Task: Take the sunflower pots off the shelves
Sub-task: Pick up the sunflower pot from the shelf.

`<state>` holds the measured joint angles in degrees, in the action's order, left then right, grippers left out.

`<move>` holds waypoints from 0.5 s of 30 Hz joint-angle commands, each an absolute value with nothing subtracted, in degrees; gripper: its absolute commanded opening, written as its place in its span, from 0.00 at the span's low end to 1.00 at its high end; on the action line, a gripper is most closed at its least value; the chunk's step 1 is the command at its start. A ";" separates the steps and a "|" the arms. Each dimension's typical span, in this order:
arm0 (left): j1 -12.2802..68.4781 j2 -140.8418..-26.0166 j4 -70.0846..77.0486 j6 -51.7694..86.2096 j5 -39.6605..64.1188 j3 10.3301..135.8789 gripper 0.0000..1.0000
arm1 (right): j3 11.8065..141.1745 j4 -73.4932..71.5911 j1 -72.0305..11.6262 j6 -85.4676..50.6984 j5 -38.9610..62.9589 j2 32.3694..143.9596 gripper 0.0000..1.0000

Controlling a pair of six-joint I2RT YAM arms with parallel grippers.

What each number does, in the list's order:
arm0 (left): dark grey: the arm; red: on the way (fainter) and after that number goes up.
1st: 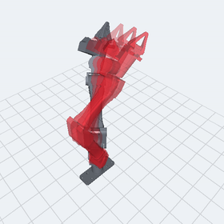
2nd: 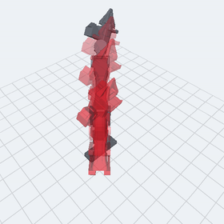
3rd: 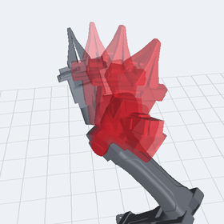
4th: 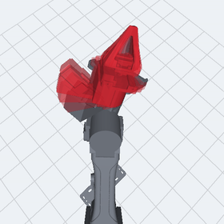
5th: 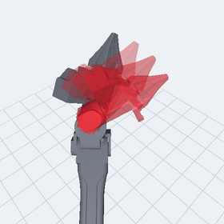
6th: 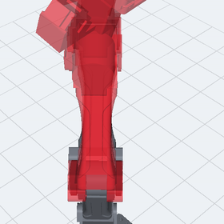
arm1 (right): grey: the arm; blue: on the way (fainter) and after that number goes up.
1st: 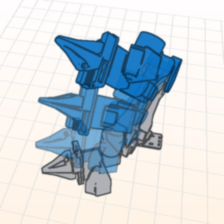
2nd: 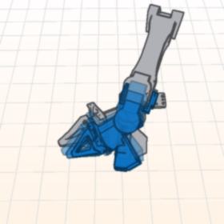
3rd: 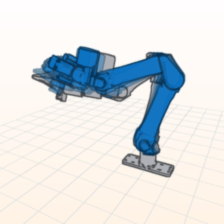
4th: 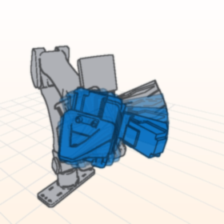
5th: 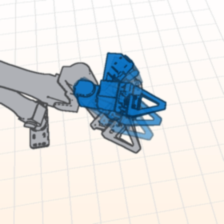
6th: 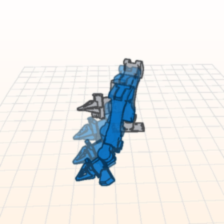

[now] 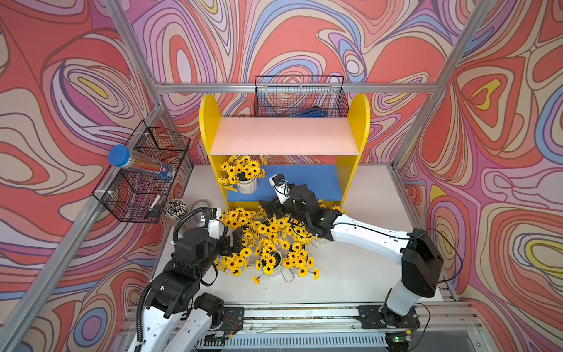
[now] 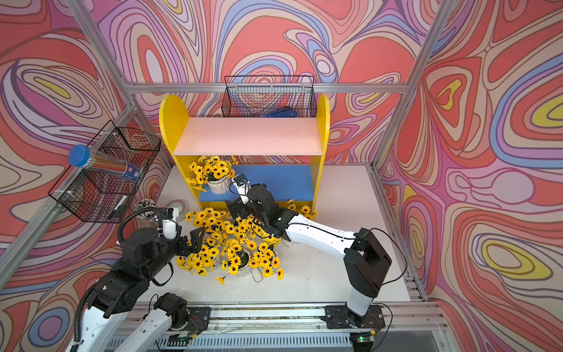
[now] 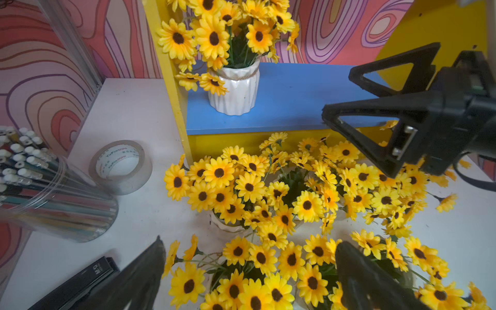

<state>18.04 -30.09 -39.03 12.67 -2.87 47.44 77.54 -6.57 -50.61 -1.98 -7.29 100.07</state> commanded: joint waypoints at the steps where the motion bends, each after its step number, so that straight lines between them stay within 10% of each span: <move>1: 13.46 -30.76 -37.00 13.69 3.39 46.28 1.00 | 82.05 -8.80 -49.43 -1.42 -4.62 104.76 0.98; 15: 11.25 -29.22 -37.38 14.35 0.41 45.00 1.00 | 96.65 -11.64 -48.33 1.16 -3.24 120.33 0.98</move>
